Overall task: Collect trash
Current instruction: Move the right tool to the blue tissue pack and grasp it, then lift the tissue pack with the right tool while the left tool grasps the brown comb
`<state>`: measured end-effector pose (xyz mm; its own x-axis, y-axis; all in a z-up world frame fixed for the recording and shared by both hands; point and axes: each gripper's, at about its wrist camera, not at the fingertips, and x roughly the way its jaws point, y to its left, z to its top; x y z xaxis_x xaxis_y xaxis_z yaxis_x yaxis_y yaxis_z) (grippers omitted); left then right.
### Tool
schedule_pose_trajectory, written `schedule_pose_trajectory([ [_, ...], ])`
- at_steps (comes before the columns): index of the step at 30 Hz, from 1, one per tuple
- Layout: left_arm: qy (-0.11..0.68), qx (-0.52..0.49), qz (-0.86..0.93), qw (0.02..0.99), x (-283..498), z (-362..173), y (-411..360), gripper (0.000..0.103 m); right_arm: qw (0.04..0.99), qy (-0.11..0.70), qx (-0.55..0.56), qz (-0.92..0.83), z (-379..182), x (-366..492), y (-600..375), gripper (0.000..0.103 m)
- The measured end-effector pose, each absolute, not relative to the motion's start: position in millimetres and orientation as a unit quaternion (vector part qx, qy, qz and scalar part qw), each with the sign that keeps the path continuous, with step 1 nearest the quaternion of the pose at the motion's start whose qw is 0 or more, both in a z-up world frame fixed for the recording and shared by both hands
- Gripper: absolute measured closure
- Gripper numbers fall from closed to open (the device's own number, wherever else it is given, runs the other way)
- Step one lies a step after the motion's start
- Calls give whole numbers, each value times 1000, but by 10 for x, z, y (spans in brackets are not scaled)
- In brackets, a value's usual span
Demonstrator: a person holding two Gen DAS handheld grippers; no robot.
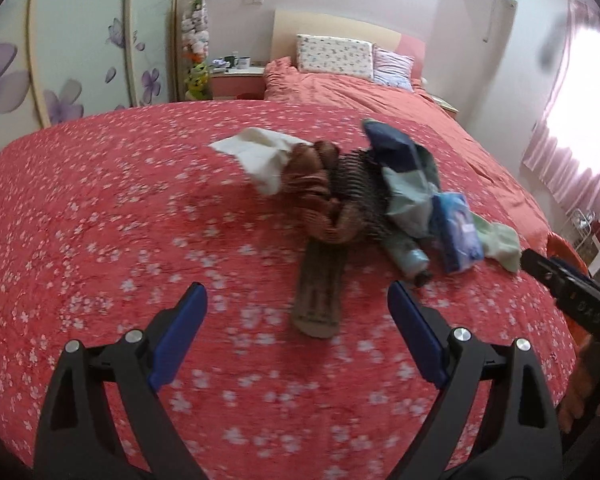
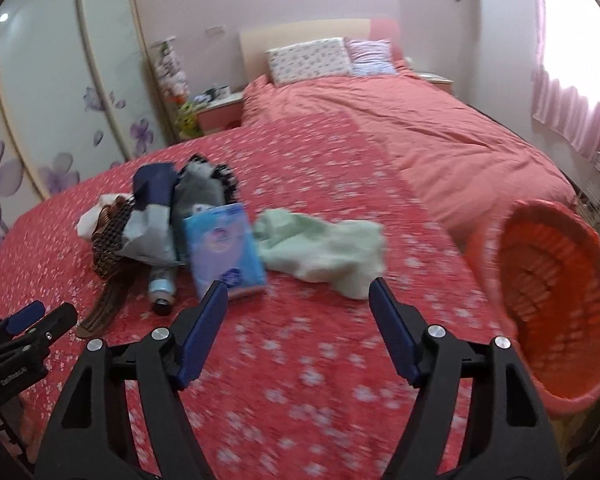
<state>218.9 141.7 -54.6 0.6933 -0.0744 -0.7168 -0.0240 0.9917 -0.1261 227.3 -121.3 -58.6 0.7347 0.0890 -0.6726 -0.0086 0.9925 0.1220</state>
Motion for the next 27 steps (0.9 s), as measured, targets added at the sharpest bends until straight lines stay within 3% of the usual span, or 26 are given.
schedule_pose_trajectory([
  [17, 404, -72, -25, 912, 2322, -662, 1570, 14, 914, 402, 21, 51, -791, 2710, -759, 31],
  [20, 408, -73, -30, 909, 2366, -680, 1525, 14, 910, 412, 18, 52, -820, 2742, -741, 47],
  [27, 421, -60, -49, 904, 2445, -739, 1315, 21, 916, 398, 23, 46, -742, 2574, -818, 49],
])
